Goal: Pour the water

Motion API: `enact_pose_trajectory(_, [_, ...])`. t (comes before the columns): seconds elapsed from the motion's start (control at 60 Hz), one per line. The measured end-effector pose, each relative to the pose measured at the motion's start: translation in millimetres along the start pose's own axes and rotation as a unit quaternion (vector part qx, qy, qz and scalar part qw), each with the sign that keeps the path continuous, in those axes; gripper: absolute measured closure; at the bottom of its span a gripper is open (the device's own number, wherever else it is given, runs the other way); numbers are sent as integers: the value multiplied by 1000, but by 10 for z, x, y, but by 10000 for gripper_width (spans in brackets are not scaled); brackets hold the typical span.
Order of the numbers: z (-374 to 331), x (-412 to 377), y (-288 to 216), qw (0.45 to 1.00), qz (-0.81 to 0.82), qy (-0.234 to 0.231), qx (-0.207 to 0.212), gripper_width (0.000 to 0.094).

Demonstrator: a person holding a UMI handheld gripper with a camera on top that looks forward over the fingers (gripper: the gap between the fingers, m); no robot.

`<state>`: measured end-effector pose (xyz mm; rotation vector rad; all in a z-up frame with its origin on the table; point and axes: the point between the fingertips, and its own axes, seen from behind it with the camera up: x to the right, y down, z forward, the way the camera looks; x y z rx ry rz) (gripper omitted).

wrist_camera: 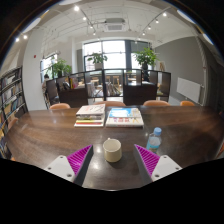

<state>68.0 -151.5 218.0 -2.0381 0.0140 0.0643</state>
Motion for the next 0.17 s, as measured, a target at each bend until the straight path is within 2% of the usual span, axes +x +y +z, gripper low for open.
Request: enact_pose_trajectory(0.167, [25, 77, 5, 1000, -3, 5, 2, 106])
